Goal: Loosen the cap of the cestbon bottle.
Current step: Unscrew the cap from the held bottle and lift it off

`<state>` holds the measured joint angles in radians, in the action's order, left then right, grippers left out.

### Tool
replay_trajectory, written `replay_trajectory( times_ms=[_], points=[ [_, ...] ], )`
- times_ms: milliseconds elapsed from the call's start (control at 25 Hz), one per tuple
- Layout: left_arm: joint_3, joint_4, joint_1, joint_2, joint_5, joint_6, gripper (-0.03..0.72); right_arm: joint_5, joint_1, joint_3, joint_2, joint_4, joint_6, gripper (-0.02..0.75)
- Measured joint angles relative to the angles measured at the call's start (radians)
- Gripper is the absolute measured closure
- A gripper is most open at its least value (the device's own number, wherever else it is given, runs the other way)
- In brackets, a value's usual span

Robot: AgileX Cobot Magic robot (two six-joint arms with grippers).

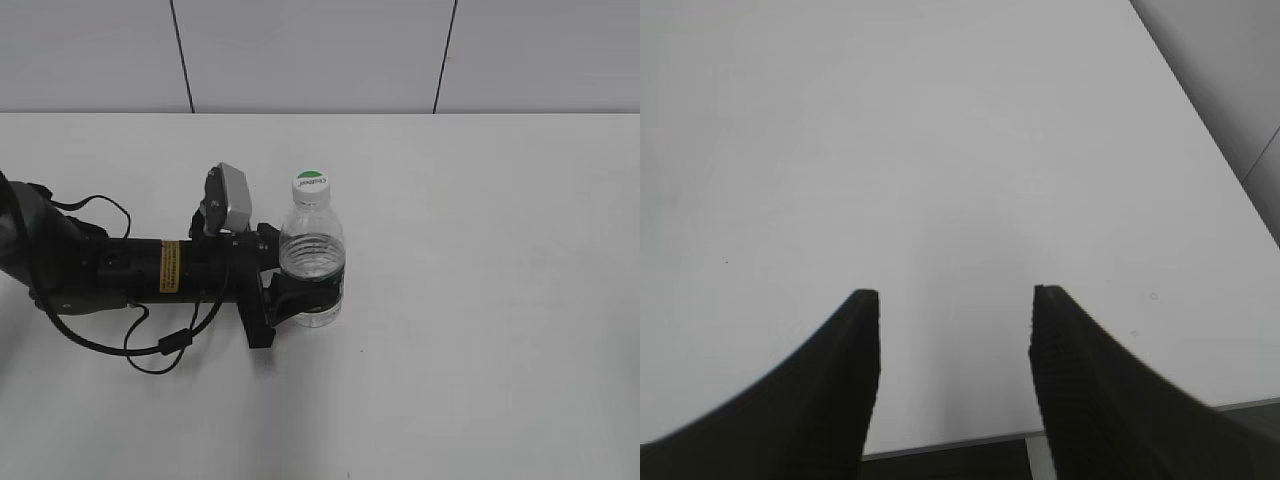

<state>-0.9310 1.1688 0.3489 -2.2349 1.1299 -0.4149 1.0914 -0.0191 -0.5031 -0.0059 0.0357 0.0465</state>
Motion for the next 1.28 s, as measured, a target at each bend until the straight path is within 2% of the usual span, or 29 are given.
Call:
replay_trajectory(
  times_ms=[280,440,800,1040,1280],
  points=[
    [0.000,0.000,0.000,0.000,0.000,0.000,0.308,0.000,0.000,0.000,0.000,-0.001,-0.003,0.356],
    [0.000,0.000,0.000,0.000,0.000,0.000,0.308,0.020,0.000,-0.021,0.034,-0.005,-0.092,0.356],
    [0.000,0.002,0.000,0.000,0.000,0.000,0.308,0.056,0.000,-0.219,0.505,-0.036,-0.124,0.356],
    [0.000,0.002,0.000,0.000,0.000,0.000,0.309,-0.032,0.000,-0.343,0.726,-0.036,-0.102,0.360],
    [0.000,0.002,0.000,0.000,0.001,0.000,0.309,0.096,0.000,-0.494,0.989,-0.088,-0.086,0.401]
  ],
)
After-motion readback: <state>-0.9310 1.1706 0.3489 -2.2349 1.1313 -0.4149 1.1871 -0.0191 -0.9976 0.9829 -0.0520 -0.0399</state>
